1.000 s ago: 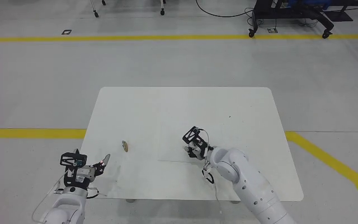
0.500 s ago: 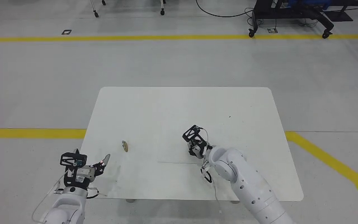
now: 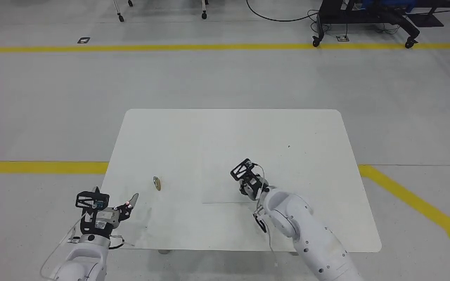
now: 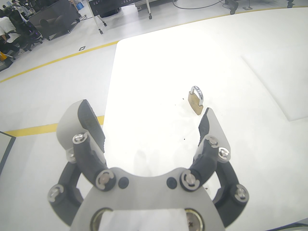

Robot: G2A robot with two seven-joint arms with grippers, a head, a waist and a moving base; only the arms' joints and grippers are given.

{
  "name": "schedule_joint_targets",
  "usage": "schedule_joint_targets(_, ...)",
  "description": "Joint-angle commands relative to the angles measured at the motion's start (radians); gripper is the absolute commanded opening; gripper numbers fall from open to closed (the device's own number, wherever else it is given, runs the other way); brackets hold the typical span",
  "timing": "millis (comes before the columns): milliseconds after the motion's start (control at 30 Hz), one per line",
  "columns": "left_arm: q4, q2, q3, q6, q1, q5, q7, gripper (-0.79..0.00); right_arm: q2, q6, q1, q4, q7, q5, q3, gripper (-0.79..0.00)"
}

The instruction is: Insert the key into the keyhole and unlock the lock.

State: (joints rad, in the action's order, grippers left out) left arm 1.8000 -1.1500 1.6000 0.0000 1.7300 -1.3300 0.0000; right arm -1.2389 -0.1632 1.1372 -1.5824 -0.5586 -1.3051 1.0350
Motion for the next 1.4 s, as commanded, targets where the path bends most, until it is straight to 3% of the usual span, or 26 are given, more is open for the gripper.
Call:
schedule_joint_targets(0, 0.0, 0.0, 0.0, 0.0, 0.0, 0.0, 0.0, 0.0, 0.004, -0.035, 0.02, -0.019, 0.03, 0.042, 0.025, -0.785)
schedule_joint_targets(400, 0.0, 0.0, 0.0, 0.0, 0.0, 0.0, 0.0, 0.0, 0.052, -0.489, 0.142, 0.002, 0.184, 0.454, 0.281, -0.785)
schedule_joint_targets(467, 0.0, 0.0, 0.0, 0.0, 0.0, 0.0, 0.0, 0.0, 0.061, -0.495, 0.169, -0.033, 0.186, 0.386, 0.309, -0.785)
schedule_joint_targets(733, 0.001, 0.0, -0.001, -0.009, 0.0, 0.008, -0.001, 0.0, 0.06, -0.498, 0.171, -0.032, 0.186, 0.392, 0.306, -0.785)
schedule_joint_targets(800, 0.013, 0.002, 0.02, -0.114, -0.006, 0.114, -0.028, 0.0, 0.061, -0.527, 0.17, 0.011, 0.16, 0.501, 0.305, -0.785)
schedule_joint_targets(867, 0.025, 0.013, 0.055, -0.4, 0.002, 0.323, -0.127, 0.0, 0.064, -0.568, 0.144, 0.077, 0.081, 0.66, 0.308, -0.785)
schedule_joint_targets(933, 0.002, 0.036, 0.115, -0.699, -0.013, 0.561, -0.329, 0.0, 0.068, -0.632, 0.111, 0.14, -0.015, 0.852, 0.299, -0.785)
schedule_joint_targets(967, -0.012, 0.049, 0.133, -0.809, -0.03, 0.68, -0.45, 0.0, 0.07, -0.641, 0.09, 0.175, -0.075, 0.959, 0.292, -0.785)
schedule_joint_targets(1033, -0.023, 0.076, 0.129, -0.912, -0.065, 0.908, -0.692, 0.0, 0.074, -0.643, 0.048, 0.236, -0.193, 1.162, 0.272, -0.785)
schedule_joint_targets(1100, -0.008, 0.105, 0.091, -0.893, -0.108, 1.154, -0.927, 0.0, 0.076, -0.633, 0.008, 0.28, -0.307, 1.327, 0.25, -0.785)
schedule_joint_targets(1200, 0.056, 0.155, 0.035, -0.684, -0.194, 1.358, -1.136, 0.0, 0.08, -0.628, -0.034, 0.332, -0.441, 1.517, 0.226, -0.785)
schedule_joint_targets(1367, 0.056, 0.155, 0.035, -0.684, -0.194, 1.358, -1.136, 0.0, 0.085, -0.618, -0.048, 0.344, -0.48, 1.587, 0.224, -0.785)
